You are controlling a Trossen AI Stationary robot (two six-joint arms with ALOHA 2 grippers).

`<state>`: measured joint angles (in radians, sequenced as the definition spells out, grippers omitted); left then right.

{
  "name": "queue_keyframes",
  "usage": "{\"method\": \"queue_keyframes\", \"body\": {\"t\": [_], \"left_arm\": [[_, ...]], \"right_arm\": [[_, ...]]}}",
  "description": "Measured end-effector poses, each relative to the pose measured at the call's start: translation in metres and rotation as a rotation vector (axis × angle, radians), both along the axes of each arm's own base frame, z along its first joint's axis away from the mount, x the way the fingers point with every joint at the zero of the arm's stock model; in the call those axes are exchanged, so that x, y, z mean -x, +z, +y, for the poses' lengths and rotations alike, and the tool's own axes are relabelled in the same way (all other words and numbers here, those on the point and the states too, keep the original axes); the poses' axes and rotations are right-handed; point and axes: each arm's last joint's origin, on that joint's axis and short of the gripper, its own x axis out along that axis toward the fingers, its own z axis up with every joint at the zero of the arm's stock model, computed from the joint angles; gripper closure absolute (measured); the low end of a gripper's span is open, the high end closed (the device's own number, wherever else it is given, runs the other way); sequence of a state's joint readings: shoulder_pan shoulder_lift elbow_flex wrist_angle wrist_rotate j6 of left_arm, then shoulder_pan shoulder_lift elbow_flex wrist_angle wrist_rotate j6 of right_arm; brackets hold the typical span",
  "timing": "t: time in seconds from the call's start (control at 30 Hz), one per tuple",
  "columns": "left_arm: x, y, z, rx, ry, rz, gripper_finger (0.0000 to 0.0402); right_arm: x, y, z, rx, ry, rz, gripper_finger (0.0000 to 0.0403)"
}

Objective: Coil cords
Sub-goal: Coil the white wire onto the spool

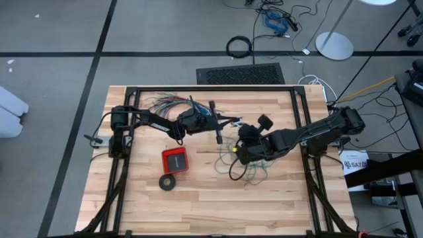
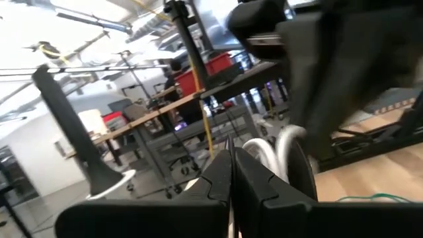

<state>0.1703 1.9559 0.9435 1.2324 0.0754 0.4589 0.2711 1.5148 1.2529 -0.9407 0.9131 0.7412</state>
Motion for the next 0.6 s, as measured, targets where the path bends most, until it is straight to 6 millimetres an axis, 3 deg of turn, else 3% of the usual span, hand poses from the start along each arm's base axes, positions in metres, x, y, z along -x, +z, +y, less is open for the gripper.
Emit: {"method": "queue_keyframes", "body": {"t": [0.2,0.6], "left_arm": [[0.000,-0.001,-0.002,0.013,-0.078,0.007,0.0393],[0.002,0.016,0.008,0.285,-0.239,-0.112,0.0393]], "right_arm": [[0.022,0.004,-0.008,0.023,-0.047,0.122,0.0402],[0.027,-0.005,-0.013,0.158,-0.057,0.173,0.0402]]}}
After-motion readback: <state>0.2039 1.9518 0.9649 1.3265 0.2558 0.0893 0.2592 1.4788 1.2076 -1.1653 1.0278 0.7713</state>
